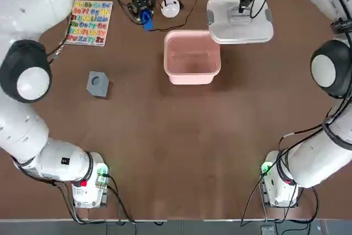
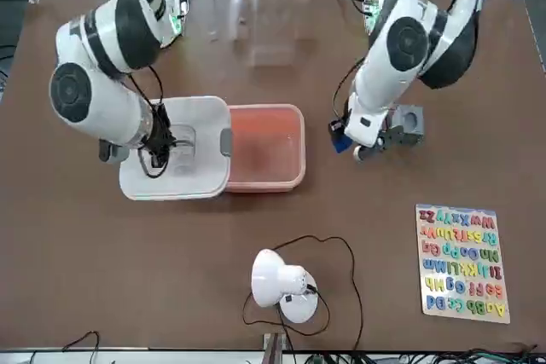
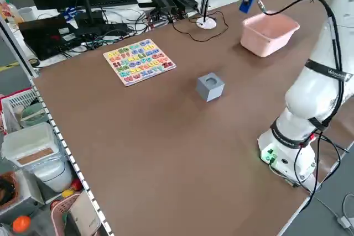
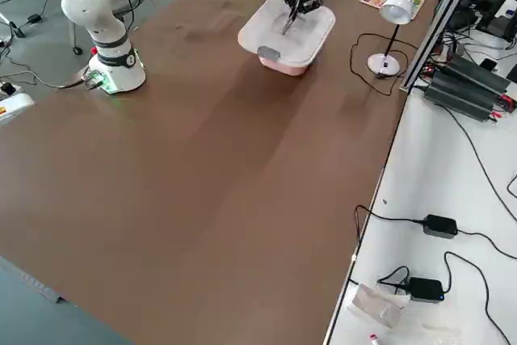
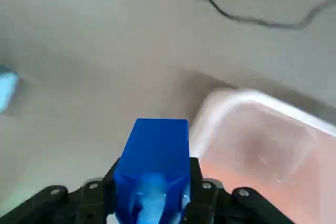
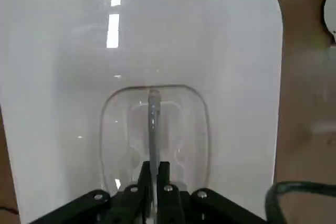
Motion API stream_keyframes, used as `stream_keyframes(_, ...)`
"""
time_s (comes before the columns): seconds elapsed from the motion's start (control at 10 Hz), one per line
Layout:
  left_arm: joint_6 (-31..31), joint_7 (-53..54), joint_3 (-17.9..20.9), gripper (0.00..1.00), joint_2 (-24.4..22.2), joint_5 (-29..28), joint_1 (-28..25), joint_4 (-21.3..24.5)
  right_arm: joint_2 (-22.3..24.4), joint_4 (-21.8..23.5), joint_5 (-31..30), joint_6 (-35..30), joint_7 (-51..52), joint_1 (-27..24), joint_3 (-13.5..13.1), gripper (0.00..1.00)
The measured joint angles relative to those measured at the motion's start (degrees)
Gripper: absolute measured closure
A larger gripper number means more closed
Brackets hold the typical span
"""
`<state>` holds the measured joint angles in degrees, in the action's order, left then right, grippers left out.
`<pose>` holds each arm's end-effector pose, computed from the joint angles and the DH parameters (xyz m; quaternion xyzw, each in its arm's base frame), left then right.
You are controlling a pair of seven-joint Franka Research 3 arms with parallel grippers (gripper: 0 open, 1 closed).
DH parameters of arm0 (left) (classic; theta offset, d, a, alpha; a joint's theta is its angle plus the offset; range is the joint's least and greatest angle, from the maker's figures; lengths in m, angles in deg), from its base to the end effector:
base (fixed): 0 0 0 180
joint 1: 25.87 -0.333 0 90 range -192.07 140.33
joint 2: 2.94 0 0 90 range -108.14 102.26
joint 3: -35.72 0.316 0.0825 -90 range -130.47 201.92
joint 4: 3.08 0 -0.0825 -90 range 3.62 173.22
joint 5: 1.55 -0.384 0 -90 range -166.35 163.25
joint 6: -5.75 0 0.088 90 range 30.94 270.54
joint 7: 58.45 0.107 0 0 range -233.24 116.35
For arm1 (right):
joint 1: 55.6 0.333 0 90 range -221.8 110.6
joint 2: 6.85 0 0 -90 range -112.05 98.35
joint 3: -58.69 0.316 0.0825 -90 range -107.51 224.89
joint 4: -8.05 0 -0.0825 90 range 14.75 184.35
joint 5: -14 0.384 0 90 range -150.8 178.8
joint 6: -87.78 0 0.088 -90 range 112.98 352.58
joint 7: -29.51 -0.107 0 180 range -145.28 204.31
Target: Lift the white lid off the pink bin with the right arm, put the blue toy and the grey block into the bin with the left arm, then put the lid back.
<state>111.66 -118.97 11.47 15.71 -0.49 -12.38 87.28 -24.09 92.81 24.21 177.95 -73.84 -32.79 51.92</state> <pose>0.5296 -0.3736 0.4639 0.9751 0.2083 -0.0650 0.0391 0.5971 0.2006 0.4906 0.7120 -0.6911 -0.1125 0.0520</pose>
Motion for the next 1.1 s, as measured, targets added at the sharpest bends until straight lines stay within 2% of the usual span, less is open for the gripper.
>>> stream_keyframes(0.2,5.6,-7.5,0.1,0.49,7.7,-0.4,7.4,-4.3,0.1,0.0,0.0,-1.4,2.5,-1.6,0.0,0.93)
stream_keyframes(0.3,7.5,-9.1,0.1,0.49,10.1,-0.5,9.1,-5.2,0.2,0.0,0.0,-1.5,3.0,-1.8,0.0,0.93)
stream_keyframes(0.8,9.0,-11.2,0.3,0.47,14.7,-2.5,13.0,-6.0,0.2,0.1,0.0,-1.6,3.2,-1.9,0.3,0.93)
stream_keyframes(1.1,8.4,-11.3,2.3,0.11,14.9,-4.5,12.0,-6.2,0.2,0.1,0.0,-1.6,3.3,-1.9,0.4,0.93)
